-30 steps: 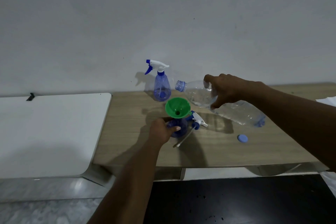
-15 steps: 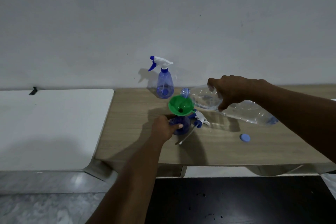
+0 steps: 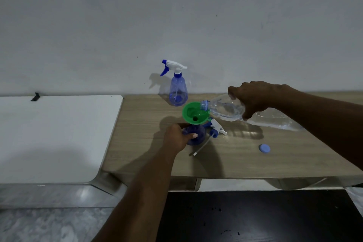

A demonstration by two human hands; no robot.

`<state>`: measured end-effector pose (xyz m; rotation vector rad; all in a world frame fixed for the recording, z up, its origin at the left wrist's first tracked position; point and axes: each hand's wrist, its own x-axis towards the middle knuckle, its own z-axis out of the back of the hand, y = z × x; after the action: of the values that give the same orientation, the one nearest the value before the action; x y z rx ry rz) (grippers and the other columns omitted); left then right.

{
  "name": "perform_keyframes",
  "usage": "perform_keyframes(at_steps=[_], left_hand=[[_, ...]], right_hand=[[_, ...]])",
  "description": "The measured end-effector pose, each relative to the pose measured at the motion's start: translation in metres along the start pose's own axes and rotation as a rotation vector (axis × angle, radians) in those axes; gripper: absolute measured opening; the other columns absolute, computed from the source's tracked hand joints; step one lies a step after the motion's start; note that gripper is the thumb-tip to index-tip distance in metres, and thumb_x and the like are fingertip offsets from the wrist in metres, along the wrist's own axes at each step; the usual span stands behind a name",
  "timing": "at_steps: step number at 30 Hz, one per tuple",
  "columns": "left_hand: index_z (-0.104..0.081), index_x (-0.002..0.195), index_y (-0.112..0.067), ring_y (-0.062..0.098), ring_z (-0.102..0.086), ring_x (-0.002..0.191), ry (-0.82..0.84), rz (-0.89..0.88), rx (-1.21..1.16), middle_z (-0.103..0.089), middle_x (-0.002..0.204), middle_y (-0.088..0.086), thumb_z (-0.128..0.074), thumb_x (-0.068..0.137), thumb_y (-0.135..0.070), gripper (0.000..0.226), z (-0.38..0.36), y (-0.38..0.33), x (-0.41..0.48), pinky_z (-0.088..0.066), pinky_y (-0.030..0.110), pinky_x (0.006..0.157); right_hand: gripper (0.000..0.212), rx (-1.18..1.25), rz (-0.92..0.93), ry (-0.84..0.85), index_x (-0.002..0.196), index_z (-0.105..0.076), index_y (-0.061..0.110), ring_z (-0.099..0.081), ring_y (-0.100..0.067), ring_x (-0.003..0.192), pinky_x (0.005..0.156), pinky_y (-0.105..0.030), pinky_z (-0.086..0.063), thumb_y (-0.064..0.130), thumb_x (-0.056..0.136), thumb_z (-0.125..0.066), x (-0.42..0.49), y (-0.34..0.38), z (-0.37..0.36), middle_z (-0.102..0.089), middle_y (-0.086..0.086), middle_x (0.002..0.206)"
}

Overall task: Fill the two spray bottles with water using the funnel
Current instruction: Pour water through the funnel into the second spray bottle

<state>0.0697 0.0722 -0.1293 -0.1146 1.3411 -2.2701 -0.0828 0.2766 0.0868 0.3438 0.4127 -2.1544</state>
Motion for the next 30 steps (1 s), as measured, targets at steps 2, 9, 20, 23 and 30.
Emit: perform_keyframes(at_steps=[2, 9, 20, 23, 30], left_hand=[[-0.074, 0.114, -0.026, 0.015, -0.071, 0.087, -0.005, -0.007, -0.001, -0.077, 0.098, -0.002, -0.084, 0.058, -0.053, 0.063, 0.0000, -0.0007, -0.0006, -0.058, 0.042, 0.086], [-0.072, 0.118, -0.028, 0.013, -0.070, 0.089, 0.014, 0.004, -0.005, -0.076, 0.098, -0.005, -0.084, 0.060, -0.053, 0.064, 0.0005, -0.0008, -0.0004, -0.057, 0.042, 0.088], [-0.075, 0.113, -0.024, 0.014, -0.072, 0.084, -0.008, -0.032, 0.004, -0.078, 0.095, 0.000, -0.086, 0.063, -0.045, 0.055, 0.0003, 0.0008, 0.0005, -0.058, 0.041, 0.084], [-0.076, 0.110, -0.022, 0.016, -0.072, 0.083, -0.014, -0.021, 0.002, -0.078, 0.092, 0.002, -0.086, 0.064, -0.046, 0.053, 0.0001, 0.0001, -0.0004, -0.058, 0.041, 0.083], [-0.074, 0.113, -0.026, 0.015, -0.071, 0.084, -0.020, -0.025, 0.004, -0.077, 0.093, 0.000, -0.088, 0.066, -0.040, 0.052, -0.0004, -0.0013, -0.0003, -0.058, 0.040, 0.084]], right_hand=[[0.082, -0.007, 0.002, 0.005, 0.130, -0.038, 0.019, -0.049, -0.020, 0.086, 0.070, -0.030, -0.039, 0.042, 0.068, -0.087, -0.0002, 0.0003, 0.0004, -0.035, 0.012, 0.078], [0.085, -0.037, -0.002, 0.012, 0.134, -0.038, 0.019, -0.049, -0.019, 0.086, 0.071, -0.030, -0.043, 0.041, 0.069, -0.087, -0.0007, 0.0025, -0.0001, -0.038, 0.009, 0.083], [0.086, -0.074, -0.041, 0.016, 0.135, -0.037, 0.019, -0.047, -0.020, 0.083, 0.069, -0.030, -0.040, 0.043, 0.068, -0.087, -0.0047, 0.0020, 0.0010, -0.041, 0.003, 0.095], [0.085, -0.068, -0.037, 0.018, 0.135, -0.037, 0.018, -0.048, -0.019, 0.082, 0.068, -0.029, -0.040, 0.042, 0.069, -0.086, -0.0050, 0.0029, 0.0014, -0.041, 0.003, 0.095], [0.085, -0.052, -0.032, 0.022, 0.135, -0.037, 0.018, -0.047, -0.018, 0.080, 0.066, -0.028, -0.038, 0.042, 0.070, -0.086, -0.0051, 0.0043, 0.0032, -0.033, 0.011, 0.079]])
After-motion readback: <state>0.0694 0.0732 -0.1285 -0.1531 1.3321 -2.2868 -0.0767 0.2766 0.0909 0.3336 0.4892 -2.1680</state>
